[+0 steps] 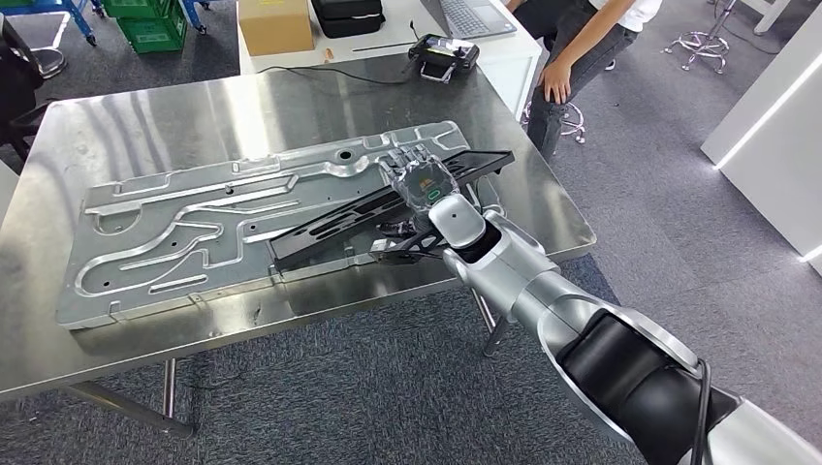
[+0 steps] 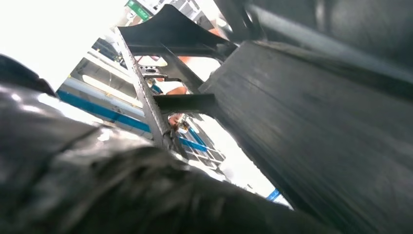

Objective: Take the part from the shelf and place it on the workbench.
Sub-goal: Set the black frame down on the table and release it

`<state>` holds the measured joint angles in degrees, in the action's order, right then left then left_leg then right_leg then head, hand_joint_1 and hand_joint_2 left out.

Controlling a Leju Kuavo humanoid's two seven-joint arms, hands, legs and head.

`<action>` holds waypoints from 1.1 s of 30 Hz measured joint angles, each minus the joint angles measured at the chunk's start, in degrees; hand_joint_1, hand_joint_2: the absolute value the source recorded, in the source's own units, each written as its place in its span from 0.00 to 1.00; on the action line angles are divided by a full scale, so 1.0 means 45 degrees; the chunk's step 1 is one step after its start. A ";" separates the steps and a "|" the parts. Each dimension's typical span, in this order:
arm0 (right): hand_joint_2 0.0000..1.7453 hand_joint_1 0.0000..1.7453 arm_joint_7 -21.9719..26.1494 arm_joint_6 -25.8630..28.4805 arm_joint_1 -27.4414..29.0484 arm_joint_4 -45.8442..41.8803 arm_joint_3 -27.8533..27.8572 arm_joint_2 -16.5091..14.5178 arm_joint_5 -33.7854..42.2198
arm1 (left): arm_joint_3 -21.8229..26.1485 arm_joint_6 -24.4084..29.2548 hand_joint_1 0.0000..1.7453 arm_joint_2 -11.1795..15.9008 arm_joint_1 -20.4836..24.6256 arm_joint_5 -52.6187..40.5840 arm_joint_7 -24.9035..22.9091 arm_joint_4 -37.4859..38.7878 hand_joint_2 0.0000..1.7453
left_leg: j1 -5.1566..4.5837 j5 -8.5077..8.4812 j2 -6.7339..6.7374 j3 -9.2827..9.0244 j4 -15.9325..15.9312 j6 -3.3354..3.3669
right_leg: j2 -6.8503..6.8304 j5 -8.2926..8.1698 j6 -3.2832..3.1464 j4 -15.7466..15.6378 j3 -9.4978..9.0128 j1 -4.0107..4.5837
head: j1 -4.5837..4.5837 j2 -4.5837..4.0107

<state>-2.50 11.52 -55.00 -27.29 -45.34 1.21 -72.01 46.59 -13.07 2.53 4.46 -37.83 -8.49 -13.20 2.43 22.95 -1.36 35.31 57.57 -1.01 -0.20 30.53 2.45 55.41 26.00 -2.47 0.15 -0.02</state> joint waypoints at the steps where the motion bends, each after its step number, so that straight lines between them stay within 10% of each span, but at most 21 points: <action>1: 0.00 0.00 0.0023 0.0015 0.0003 -0.0068 0.0036 -0.0013 -0.0010 | 0.0010 0.0000 0.00 -0.0001 -0.0002 0.0010 0.0009 0.0000 0.00 | 0.0000 0.0000 0.0000 0.0000 0.0000 0.0000 | 0.0001 0.0000 0.0000 0.0000 -0.0001 0.0000 | 0.0000 0.0000; 16: 0.00 0.00 -0.0141 -0.0695 0.1120 -0.4220 0.0308 -0.0040 -0.0603 | 0.0481 0.0072 0.00 -0.0066 -0.0230 0.0013 0.0333 -0.0013 0.00 | 0.0003 0.0011 0.0009 -0.0007 -0.0007 -0.0015 | 0.0013 0.0020 -0.0029 0.0000 0.0019 0.0000 | 0.0000 0.0000; 33: 0.00 0.00 0.0568 -0.1337 0.1252 -0.4374 0.0229 -0.0012 0.0062 | 0.0902 0.0170 0.00 -0.0072 -0.0136 0.0214 0.0459 -0.0029 0.00 | 0.0002 0.0011 0.0008 -0.0010 -0.0006 -0.0015 | 0.0012 0.0019 -0.0029 0.0000 0.0015 0.0000 | 0.0000 0.0000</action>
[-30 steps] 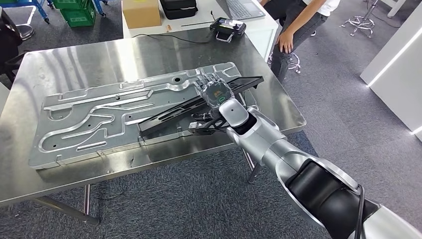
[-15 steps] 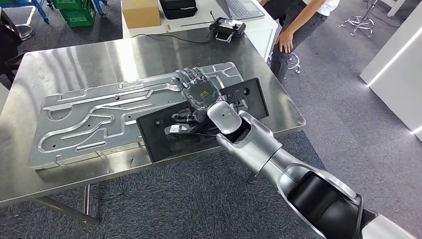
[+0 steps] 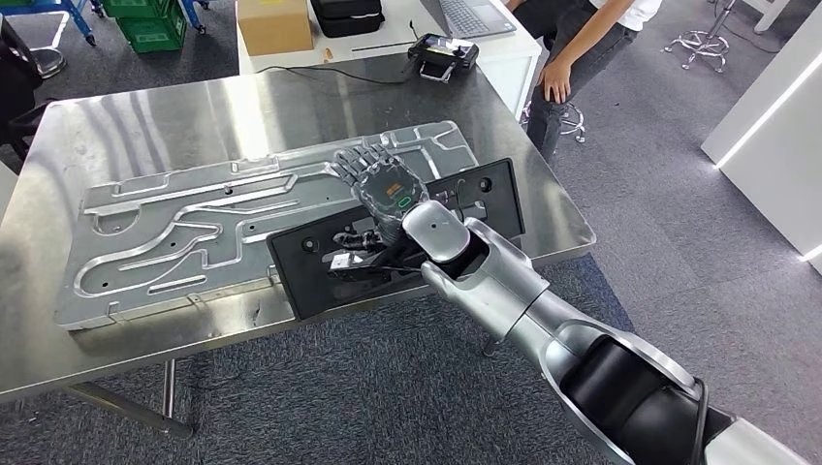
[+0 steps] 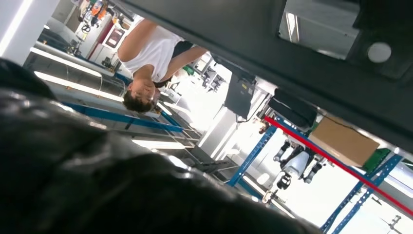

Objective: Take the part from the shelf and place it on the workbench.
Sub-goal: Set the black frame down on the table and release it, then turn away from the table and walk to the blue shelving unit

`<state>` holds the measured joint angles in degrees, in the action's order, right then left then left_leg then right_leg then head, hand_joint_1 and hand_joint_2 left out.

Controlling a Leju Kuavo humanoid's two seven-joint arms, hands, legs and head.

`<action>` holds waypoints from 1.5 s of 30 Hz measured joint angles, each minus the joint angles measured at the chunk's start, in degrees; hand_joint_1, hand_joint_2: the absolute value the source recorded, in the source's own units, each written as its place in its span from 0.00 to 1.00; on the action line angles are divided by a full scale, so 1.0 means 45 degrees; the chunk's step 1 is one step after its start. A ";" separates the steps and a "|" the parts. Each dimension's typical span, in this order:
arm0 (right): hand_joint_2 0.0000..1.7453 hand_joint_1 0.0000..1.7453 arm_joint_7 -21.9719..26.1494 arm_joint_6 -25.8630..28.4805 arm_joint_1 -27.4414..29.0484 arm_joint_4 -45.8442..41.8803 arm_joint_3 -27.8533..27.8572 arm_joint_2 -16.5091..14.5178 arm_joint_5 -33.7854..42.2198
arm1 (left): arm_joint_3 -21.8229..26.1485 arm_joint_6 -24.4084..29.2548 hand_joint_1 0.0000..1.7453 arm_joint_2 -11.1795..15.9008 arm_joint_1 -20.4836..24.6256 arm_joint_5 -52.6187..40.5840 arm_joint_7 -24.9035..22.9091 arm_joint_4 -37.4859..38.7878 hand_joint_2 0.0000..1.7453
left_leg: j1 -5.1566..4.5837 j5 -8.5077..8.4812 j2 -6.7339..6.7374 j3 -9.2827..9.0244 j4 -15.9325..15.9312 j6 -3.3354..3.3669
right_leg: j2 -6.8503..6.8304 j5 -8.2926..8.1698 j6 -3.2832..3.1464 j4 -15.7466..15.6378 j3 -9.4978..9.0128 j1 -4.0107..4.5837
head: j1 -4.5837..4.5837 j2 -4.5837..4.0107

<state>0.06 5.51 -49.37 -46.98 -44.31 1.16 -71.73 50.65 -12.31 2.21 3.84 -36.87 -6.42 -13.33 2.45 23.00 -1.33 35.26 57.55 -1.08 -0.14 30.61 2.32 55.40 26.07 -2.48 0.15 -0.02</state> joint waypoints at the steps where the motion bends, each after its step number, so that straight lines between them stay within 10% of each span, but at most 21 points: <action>1: 0.00 0.00 0.0001 0.0002 0.0000 0.0044 -0.0008 0.0000 0.0034 | 0.0019 0.0000 0.00 0.0000 0.0013 -0.0004 0.0013 0.0000 0.00 | 0.0000 0.0000 0.0000 0.0000 0.0000 0.0000 | 0.0000 0.0000 0.0000 0.0000 0.0000 0.0000 | 0.0000 0.0000; 16: 0.00 0.00 -0.0569 0.1567 0.0164 -0.0092 -0.0013 0.0006 -0.0267 | 0.0231 0.0129 0.00 -0.0039 0.0026 -0.0266 0.0135 -0.0005 0.00 | 0.0000 0.0000 0.0001 0.0000 0.0000 0.0000 | 0.0001 0.0000 0.0000 0.0000 0.0000 0.0000 | 0.0000 0.0000; 29: 0.00 0.00 -0.0132 0.3087 0.1907 -0.5863 -0.0321 0.0097 -0.0627 | 0.0198 0.0732 0.00 -0.0103 -0.0047 -0.1506 -0.0028 -0.0005 0.00 | -0.0050 0.0084 0.0005 0.0005 0.0053 0.0039 | 0.0005 0.0011 0.0015 -0.0046 -0.0013 -0.0055 | 0.0000 0.0000; 36: 0.00 0.00 0.0022 0.3316 0.2386 -0.7558 -0.0866 0.0290 -0.0625 | -0.0081 0.1426 0.00 -0.0146 0.0121 -0.1977 -0.0063 -0.0019 0.00 | -0.0076 0.0212 0.0038 -0.0116 0.0003 0.0317 | 0.0003 0.0185 0.0236 0.0035 -0.0111 -0.0137 | -0.0006 0.0000; 41: 0.00 0.00 0.0082 0.3356 0.2513 -0.7860 -0.0987 0.0527 -0.0555 | -0.0174 0.1530 0.00 -0.0233 0.0166 -0.2086 -0.0078 -0.0043 0.00 | -0.0120 0.0231 0.0095 -0.0294 -0.0101 0.0528 | 0.0015 0.1445 0.0070 0.3620 0.2049 0.0007 | -0.0010 0.0000; 43: 0.00 0.00 0.0153 0.3368 0.2607 -0.7925 -0.1068 0.0643 -0.0506 | -0.0256 0.1633 0.00 -0.0245 0.0163 -0.2231 -0.0096 -0.0046 0.50 | -0.0159 0.0292 0.0061 -0.0299 -0.0009 0.0501 | 0.0015 0.0829 -0.0005 0.3579 0.2393 0.0031 | -0.0010 0.0000; 45: 0.00 0.00 0.0198 0.3413 0.2682 -0.8066 -0.1138 0.0743 -0.0498 | -0.0327 0.1733 0.00 -0.0248 0.0154 -0.2344 -0.0125 -0.0053 1.00 | -0.0163 0.0404 0.0021 -0.0282 0.0124 0.0418 | 0.0025 -0.0226 -0.0130 0.2129 0.1974 0.0049 | -0.0009 0.0000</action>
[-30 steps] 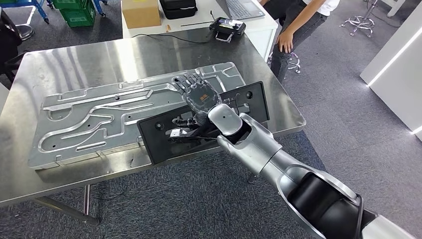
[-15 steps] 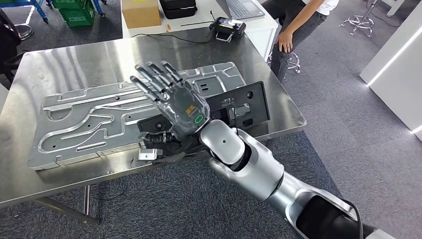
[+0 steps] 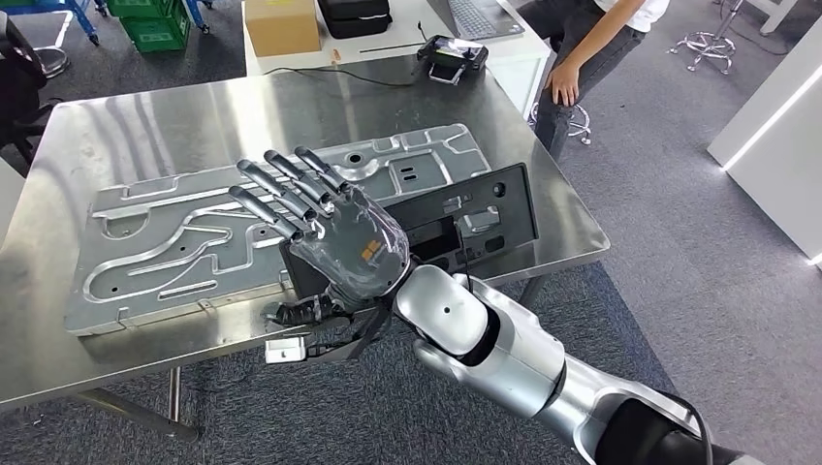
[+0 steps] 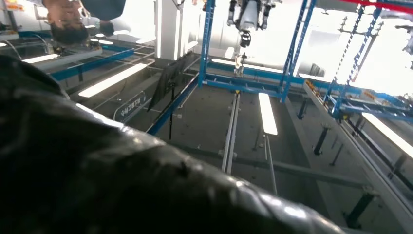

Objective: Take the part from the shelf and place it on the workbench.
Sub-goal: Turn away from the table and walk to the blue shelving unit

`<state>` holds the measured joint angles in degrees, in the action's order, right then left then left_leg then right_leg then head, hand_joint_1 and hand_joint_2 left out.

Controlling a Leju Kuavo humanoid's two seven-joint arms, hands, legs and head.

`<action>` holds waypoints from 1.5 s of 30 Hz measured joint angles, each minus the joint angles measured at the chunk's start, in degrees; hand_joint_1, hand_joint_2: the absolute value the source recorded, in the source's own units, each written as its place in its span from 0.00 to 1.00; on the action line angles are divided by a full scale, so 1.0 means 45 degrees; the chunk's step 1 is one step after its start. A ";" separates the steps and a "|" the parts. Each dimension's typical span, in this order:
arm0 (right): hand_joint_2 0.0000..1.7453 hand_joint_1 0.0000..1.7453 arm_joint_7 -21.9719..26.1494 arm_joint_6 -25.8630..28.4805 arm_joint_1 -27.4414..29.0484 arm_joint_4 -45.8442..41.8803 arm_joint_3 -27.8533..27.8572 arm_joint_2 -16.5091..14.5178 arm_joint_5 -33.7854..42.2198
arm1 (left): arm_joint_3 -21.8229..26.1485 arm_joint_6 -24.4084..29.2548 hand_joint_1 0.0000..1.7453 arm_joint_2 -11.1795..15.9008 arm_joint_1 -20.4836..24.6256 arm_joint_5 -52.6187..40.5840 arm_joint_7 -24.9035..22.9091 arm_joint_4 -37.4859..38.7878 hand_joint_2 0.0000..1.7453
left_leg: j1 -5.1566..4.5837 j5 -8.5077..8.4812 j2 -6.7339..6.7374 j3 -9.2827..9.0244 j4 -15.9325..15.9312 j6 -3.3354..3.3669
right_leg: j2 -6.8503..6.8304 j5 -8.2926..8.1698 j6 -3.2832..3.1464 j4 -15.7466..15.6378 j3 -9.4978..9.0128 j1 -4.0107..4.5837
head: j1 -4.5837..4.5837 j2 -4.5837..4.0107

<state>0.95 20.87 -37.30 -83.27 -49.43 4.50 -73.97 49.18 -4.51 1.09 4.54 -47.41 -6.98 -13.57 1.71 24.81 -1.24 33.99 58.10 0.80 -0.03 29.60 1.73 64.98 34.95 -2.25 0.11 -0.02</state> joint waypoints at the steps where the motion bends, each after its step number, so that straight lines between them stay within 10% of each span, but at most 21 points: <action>1: 0.00 0.00 0.0019 0.0051 0.0054 -0.0079 -0.0062 0.0058 -0.0006 | -0.0027 0.0042 0.00 0.0001 0.0011 -0.0051 -0.0013 -0.0004 1.00 | -0.0011 0.0042 -0.0020 0.0026 0.0063 -0.0064 | 0.0018 -0.0364 -0.0065 -0.0637 -0.0212 0.0047 | 0.0002 0.0001; 3: 0.00 0.00 0.0064 0.0188 0.0241 -0.0198 -0.0218 0.0203 -0.0043 | -0.0062 0.0089 0.00 0.0018 0.0013 -0.0112 -0.0034 -0.0010 1.00 | -0.0022 0.0041 -0.0052 0.0076 0.0105 -0.0224 | 0.0056 -0.0531 -0.0169 -0.1108 -0.0334 0.0151 | 0.0004 0.0002; 5: 0.50 0.00 0.0090 0.0324 0.0438 -0.0291 -0.0373 0.0317 -0.0091 | -0.0073 0.0104 0.00 0.0033 -0.0014 -0.0155 -0.0045 -0.0013 1.00 | -0.0009 -0.0010 -0.0059 0.0074 0.0057 -0.0415 | 0.0072 -0.0615 -0.0306 -0.1173 -0.0271 0.0186 | 0.0002 0.0001; 7: 0.50 0.00 0.0053 0.0468 0.0659 -0.0365 -0.0484 0.0414 -0.0132 | -0.0075 0.0110 0.00 0.0029 -0.0032 -0.0206 -0.0044 -0.0015 1.00 | 0.0016 0.0318 0.0041 0.0195 0.0332 -0.0539 | 0.0047 -0.0747 -0.0526 -0.1325 -0.0260 0.0154 | 0.0005 0.0000; 9: 0.00 0.00 -0.0027 0.0624 0.1007 -0.0404 -0.0558 0.0575 -0.0166 | -0.0078 0.0137 0.00 0.0032 -0.0033 -0.0241 -0.0032 -0.0016 1.00 | 0.0025 0.1203 0.0157 0.0650 0.1545 -0.0579 | -0.0021 -0.0865 -0.0697 -0.1417 -0.0214 0.0174 | 0.0007 0.0000; 12: 0.00 0.00 -0.0102 0.0879 0.1736 -0.0400 -0.0644 0.0959 -0.0259 | -0.0078 0.0182 0.00 0.0035 -0.0091 -0.0257 0.0020 -0.0019 1.00 | 0.0019 0.2078 0.0184 0.1242 0.3507 -0.0610 | -0.0122 -0.0959 -0.0784 -0.1362 -0.0042 0.0282 | 0.0006 0.0000; 17: 0.00 0.00 -0.0121 0.1216 0.2460 -0.0371 -0.0693 0.1445 -0.0503 | -0.0076 0.0178 0.00 0.0107 -0.0181 -0.0399 0.0057 -0.0019 1.00 | -0.0071 0.0906 0.0187 -0.0782 0.0460 -0.0396 | -0.0129 -0.1102 -0.0641 -0.1136 0.0230 0.0349 | 0.0006 0.0001; 21: 0.00 0.00 -0.0111 0.1275 0.2611 -0.0297 -0.0696 0.1501 -0.0573 | -0.0074 0.0116 0.00 0.0247 -0.0205 -0.0466 0.0046 -0.0019 1.00 | -0.0161 0.0688 0.0202 -0.0799 -0.0032 -0.0088 | -0.0102 -0.1277 -0.0301 -0.1149 0.0320 0.0331 | 0.0003 0.0001; 27: 0.00 0.00 -0.0174 0.1121 0.2662 -0.0070 -0.0697 0.1520 -0.0714 | -0.0078 -0.0039 0.00 0.0323 -0.0209 -0.0715 -0.0085 -0.0019 1.00 | -0.0112 -0.0043 0.0287 -0.0107 -0.0179 0.0248 | -0.0041 0.1127 0.0022 0.2052 0.1239 0.0283 | -0.0004 0.0000; 29: 0.00 0.00 -0.0190 0.1105 0.2680 -0.0005 -0.0697 0.1520 -0.0716 | -0.0078 -0.0049 0.00 0.0329 -0.0215 -0.0734 -0.0098 -0.0019 1.00 | -0.0111 -0.0214 0.0285 0.0193 -0.0095 0.0191 | -0.0042 0.0748 0.0040 0.1780 0.0706 0.0265 | -0.0004 0.0000; 33: 0.00 0.00 -0.0203 0.1107 0.2651 0.0042 -0.0697 0.1514 -0.0718 | -0.0080 -0.0052 0.00 0.0336 -0.0208 -0.0747 -0.0106 -0.0019 1.00 | -0.0140 -0.0472 0.0253 0.0580 0.0125 -0.0078 | -0.0001 0.0172 -0.0173 -0.1162 -0.1291 0.0305 | -0.0001 0.0001; 37: 0.00 0.00 -0.0211 0.1102 0.2643 0.0056 -0.0697 0.1491 -0.0729 | -0.0079 -0.0054 0.00 0.0355 -0.0227 -0.0753 -0.0115 -0.0019 1.00 | -0.0120 -0.0558 0.0240 0.0706 0.0156 -0.0411 | -0.0030 -0.0098 -0.0607 -0.1433 -0.1124 0.0359 | 0.0004 0.0003; 42: 0.00 0.00 -0.0211 0.1065 0.2651 0.0153 -0.0708 0.1388 -0.0741 | -0.0174 -0.0140 0.00 0.0378 -0.0240 -0.1215 -0.0245 -0.0019 1.00 | -0.0082 0.1874 0.0243 0.1553 0.3220 -0.0618 | -0.0095 -0.0808 -0.0955 -0.1472 -0.0314 0.0384 | 0.0005 0.0000; 45: 0.00 0.00 -0.0211 0.1018 0.2651 0.0344 -0.0735 0.1247 -0.0754 | -0.0391 -0.0212 0.00 0.0380 -0.0225 -0.1530 -0.0376 -0.0019 1.00 | -0.0084 0.1267 0.0245 0.0708 0.3010 -0.0594 | -0.0101 -0.1157 -0.0907 -0.1334 0.0277 0.0423 | 0.0004 0.0001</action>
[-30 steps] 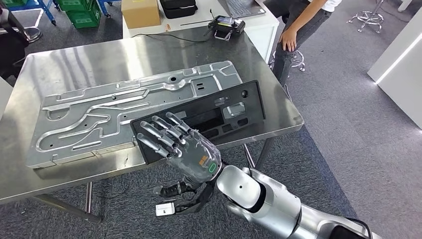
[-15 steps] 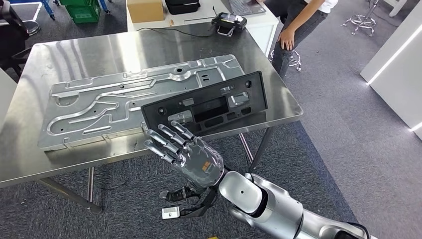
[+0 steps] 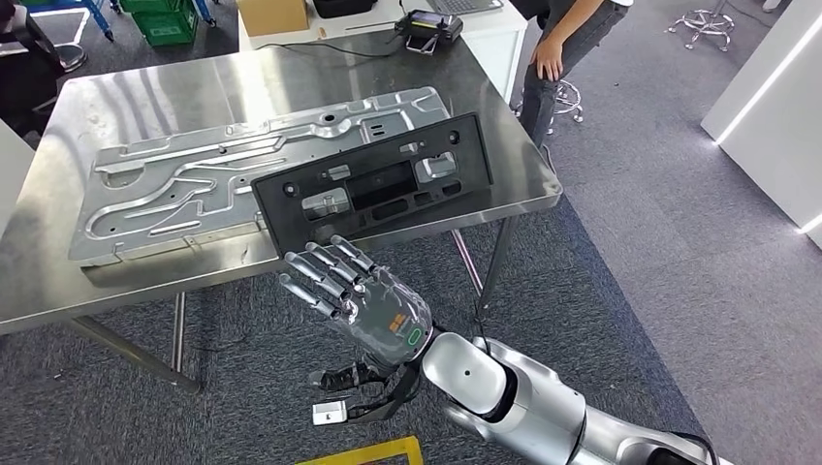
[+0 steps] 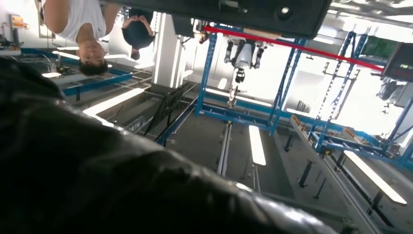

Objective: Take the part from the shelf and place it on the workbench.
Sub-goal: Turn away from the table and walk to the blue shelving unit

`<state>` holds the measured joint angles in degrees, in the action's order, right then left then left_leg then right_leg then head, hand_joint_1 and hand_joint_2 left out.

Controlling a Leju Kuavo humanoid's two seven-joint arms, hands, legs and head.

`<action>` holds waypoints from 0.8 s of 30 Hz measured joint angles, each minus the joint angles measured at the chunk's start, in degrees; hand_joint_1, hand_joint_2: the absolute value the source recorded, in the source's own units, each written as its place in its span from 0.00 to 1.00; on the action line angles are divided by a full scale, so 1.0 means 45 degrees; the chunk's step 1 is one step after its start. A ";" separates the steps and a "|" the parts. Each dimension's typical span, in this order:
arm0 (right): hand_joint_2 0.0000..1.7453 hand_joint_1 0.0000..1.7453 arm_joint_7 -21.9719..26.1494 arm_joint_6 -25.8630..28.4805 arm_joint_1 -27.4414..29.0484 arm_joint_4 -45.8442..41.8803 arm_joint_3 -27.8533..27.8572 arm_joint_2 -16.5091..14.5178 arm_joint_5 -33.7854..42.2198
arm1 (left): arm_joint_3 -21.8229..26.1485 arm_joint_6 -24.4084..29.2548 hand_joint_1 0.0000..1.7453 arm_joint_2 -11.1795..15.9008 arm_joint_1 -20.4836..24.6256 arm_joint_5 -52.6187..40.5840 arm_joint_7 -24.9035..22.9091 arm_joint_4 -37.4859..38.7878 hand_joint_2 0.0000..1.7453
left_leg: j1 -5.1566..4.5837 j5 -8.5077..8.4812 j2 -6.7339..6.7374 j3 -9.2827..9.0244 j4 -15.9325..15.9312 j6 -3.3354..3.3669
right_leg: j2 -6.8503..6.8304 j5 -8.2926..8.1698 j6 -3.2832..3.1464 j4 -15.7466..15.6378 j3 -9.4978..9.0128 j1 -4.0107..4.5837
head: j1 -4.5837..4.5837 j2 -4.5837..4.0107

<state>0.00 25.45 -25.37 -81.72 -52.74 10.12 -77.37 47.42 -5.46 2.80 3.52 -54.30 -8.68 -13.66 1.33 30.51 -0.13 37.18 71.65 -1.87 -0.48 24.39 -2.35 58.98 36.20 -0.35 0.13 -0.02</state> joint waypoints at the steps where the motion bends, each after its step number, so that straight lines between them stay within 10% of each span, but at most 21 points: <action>1: 0.00 0.00 -0.0001 -0.0004 -0.0001 0.0057 -0.0007 -0.0058 0.0000 | -0.0025 0.0018 0.00 0.0006 0.0020 -0.0021 -0.0021 0.0000 1.00 | -0.0009 -0.0215 0.0000 -0.0653 -0.0808 0.0056 | -0.0002 -0.0095 0.0035 0.0057 0.0148 0.0004 | 0.0001 0.0000; 4: 0.00 0.00 -0.0084 0.0016 0.0093 0.0174 -0.0015 -0.0195 -0.0026 | -0.0035 0.0202 0.00 0.0045 0.0098 0.0124 0.0011 -0.0004 1.00 | -0.0136 -0.0069 -0.0012 -0.2088 -0.2942 0.0290 | -0.0037 -0.0360 0.0236 0.0147 0.0367 0.0035 | 0.0002 -0.0001; 7: 0.00 0.00 -0.0365 0.0036 0.0519 0.0308 0.0002 -0.0207 -0.0147 | 0.0012 0.0453 0.00 0.0024 0.0092 0.0086 0.0096 -0.0004 1.00 | -0.0151 -0.0288 0.0015 -0.2038 -0.3289 0.0609 | -0.0053 -0.0527 0.0489 0.0103 0.0408 0.0016 | -0.0005 0.0000; 12: 0.00 0.00 -0.0850 -0.0190 0.1697 0.0662 0.0483 0.0121 0.0155 | -0.0206 0.0619 0.00 -0.0130 0.0079 -0.0440 -0.0009 -0.0007 1.00 | -0.0093 -0.1049 0.0129 -0.1255 -0.3354 0.0964 | 0.0058 0.1915 0.0786 0.2796 0.1116 -0.0072 | -0.0008 0.0000; 14: 0.00 0.00 -0.1018 -0.0492 0.2439 0.0978 0.0943 0.0233 0.0519 | -0.0200 0.0714 0.00 -0.0261 0.0065 -0.0365 0.0019 -0.0024 1.00 | -0.0091 -0.1295 0.0124 -0.0841 -0.3272 0.0934 | 0.0057 0.1798 0.0854 0.3412 0.0893 -0.0110 | -0.0009 -0.0001; 18: 1.00 0.00 -0.1396 -0.0993 0.3762 0.2666 0.2545 0.0113 0.1644 | 0.0089 0.0943 0.00 -0.0596 -0.0021 -0.0054 0.0158 -0.0177 1.00 | -0.0116 -0.1627 0.0083 -0.0254 -0.3003 0.0735 | 0.0061 0.1176 0.0737 0.0598 -0.1409 -0.0082 | -0.0007 0.0001; 21: 1.00 0.00 -0.1411 -0.1088 0.4113 0.5391 0.4079 -0.0325 0.3178 | 0.0375 0.0872 0.00 -0.0747 -0.0105 -0.0084 0.0217 -0.0306 1.00 | -0.0144 -0.1835 0.0102 -0.0189 -0.3054 0.0521 | 0.0080 0.1359 0.0563 -0.0370 -0.1847 -0.0007 | -0.0004 0.0001; 24: 1.00 0.00 -0.1468 -0.1218 0.4108 0.8689 0.5613 -0.0917 0.4546 | 0.0686 0.0659 0.00 -0.0735 -0.0167 -0.0089 0.0254 -0.0421 1.00 | -0.0162 -0.1206 0.0117 -0.0158 -0.3194 0.0672 | 0.0049 0.1271 0.0511 -0.0623 -0.1767 -0.0045 | -0.0006 0.0000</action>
<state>-6.61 19.97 -6.88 -42.63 -27.48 5.99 -56.91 50.51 -2.50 -0.50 2.77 -54.70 -7.54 -15.56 0.60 25.09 0.40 36.47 57.28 1.15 -0.26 30.11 -0.05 56.18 28.25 -0.56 0.10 -0.02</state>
